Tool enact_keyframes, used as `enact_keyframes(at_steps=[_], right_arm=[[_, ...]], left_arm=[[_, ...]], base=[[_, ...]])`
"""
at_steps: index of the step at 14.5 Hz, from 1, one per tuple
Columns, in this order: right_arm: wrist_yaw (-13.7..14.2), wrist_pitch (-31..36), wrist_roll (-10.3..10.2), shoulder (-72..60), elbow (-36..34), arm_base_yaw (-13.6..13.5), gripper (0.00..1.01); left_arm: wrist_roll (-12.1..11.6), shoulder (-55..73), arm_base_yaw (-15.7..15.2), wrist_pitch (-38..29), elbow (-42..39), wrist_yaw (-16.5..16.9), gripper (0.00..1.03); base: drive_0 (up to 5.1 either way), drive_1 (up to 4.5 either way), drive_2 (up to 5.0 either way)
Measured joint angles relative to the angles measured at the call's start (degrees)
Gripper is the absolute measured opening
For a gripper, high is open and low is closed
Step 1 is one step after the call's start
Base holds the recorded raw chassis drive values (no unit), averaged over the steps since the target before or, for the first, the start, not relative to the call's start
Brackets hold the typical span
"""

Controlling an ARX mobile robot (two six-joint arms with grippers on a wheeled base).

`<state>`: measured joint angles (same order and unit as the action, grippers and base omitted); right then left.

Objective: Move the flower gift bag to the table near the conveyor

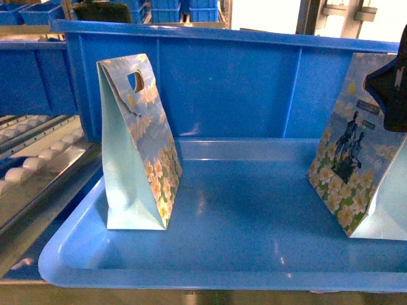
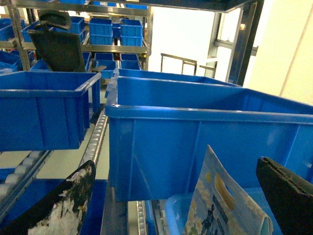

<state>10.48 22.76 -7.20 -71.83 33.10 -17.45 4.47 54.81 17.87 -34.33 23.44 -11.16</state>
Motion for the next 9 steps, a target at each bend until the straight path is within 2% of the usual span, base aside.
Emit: enact_keyframes(at_steps=[1, 4, 5, 9], right_arm=[[-1.7, -0.2, -1.1, -1.1, 0.5, 0.8, 0.98], [-4.6, -0.5, -3.6, -4.4, 2.6, 2.8, 0.98], [-5.3, -0.1, -3.8, -5.0, 3.1, 3.1, 0.97], [-4.7, 1.2, -3.0, -5.8, 3.9, 3.2, 0.44]], left_arm=[[0.0, 0.0, 0.0, 0.0, 0.0, 0.0, 0.98], [0.0, 0.0, 0.0, 0.0, 0.0, 0.0, 0.98], [0.0, 0.0, 0.0, 0.0, 0.0, 0.0, 0.98], [0.0, 0.0, 0.0, 0.0, 0.0, 0.0, 0.98]], base=[[0.0, 0.00, 0.0], [0.0, 0.00, 0.0], [0.0, 0.00, 0.0], [0.0, 0.00, 0.0]])
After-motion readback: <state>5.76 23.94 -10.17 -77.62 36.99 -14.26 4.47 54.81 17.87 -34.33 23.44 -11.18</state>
